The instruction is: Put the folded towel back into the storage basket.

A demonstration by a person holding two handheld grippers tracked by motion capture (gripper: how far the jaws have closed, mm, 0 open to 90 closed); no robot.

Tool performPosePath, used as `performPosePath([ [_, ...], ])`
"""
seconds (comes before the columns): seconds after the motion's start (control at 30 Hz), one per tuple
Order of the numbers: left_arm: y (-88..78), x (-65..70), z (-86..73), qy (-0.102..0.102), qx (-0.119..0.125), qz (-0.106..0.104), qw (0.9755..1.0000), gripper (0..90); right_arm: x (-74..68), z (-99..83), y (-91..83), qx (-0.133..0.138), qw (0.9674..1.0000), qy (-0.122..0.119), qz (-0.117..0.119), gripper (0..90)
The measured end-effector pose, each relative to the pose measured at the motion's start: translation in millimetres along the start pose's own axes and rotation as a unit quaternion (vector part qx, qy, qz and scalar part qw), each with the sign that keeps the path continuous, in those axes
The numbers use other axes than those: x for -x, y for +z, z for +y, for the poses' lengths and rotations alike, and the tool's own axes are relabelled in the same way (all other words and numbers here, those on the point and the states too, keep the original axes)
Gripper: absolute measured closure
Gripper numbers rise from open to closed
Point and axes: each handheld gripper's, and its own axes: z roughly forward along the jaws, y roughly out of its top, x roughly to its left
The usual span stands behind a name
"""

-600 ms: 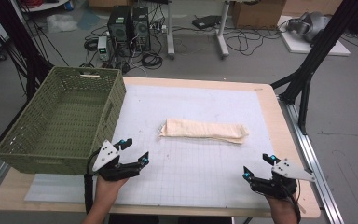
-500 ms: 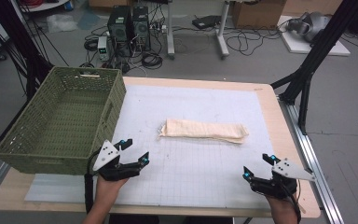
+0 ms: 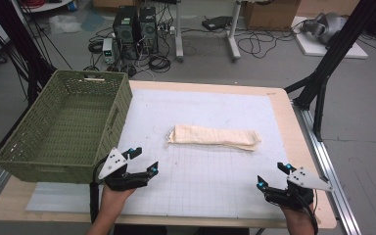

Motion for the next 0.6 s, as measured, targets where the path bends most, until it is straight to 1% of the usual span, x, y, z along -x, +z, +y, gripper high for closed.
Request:
performPosePath([
  [0.03,-0.1,0.2,0.3,0.001,0.0,-0.002,1.0,20.6,-1.3,0.6,-0.2,0.003,1.0,-0.004,-0.001,15.6],
  [0.13,1.1,0.4,0.9,-0.001,-0.002,-0.007,1.0,20.4,-1.6,0.7,0.5,0.002,1.0,-0.006,0.0,15.6],
  [0.27,3.3,1.6,1.6,-0.001,-0.006,-0.013,0.9999,19.8,0.5,-0.5,3.8,-0.005,0.9999,-0.006,0.011,16.4],
  [0.4,4.7,4.6,2.0,0.001,-0.01,-0.017,0.9998,19.3,2.5,-0.7,3.8,-0.003,1.0,0.004,0.008,16.5],
  [0.47,5.6,5.8,2.0,0.0,-0.013,-0.021,0.9997,19.2,3.1,-0.7,3.2,-0.002,0.9999,0.005,0.008,16.5],
  [0.6,6.8,9.6,3.9,0.004,-0.016,-0.026,0.9995,19.2,3.0,-0.5,3.1,-0.001,0.9999,0.008,0.008,16.5],
])
